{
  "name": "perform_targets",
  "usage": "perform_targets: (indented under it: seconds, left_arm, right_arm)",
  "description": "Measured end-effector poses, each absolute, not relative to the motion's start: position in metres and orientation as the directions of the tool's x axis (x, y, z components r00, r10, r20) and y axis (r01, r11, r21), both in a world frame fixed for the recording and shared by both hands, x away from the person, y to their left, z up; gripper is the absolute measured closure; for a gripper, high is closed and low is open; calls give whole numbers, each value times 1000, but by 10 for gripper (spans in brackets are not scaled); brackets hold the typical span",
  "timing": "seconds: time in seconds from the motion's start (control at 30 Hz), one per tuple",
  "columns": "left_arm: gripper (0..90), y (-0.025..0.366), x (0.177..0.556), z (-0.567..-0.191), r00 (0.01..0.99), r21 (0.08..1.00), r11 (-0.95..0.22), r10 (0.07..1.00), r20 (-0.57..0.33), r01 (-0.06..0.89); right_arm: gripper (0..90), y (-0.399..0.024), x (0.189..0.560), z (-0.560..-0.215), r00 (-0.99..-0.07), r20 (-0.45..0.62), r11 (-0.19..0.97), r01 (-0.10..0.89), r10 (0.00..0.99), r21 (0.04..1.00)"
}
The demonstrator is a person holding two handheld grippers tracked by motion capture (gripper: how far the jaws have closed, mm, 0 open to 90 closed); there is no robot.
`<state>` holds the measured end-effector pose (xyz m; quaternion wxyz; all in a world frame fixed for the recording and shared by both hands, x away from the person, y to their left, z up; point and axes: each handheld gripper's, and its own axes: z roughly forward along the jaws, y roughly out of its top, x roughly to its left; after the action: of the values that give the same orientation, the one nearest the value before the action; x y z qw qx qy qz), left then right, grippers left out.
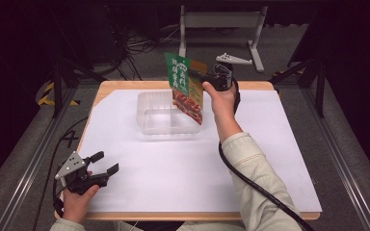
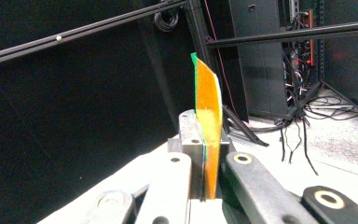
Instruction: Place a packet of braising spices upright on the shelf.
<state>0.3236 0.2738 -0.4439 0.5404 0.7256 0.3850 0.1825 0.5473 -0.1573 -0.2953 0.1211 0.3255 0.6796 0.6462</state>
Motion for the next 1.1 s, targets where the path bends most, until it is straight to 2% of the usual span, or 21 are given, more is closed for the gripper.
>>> perform_targets:
  seconds: [1.1]
  left_arm:
    - [209,272,324,-445,639,921,-126,754,-152,368]
  right_arm:
    - [874,-175,545,-329,-740,278,-19,338,613,941]
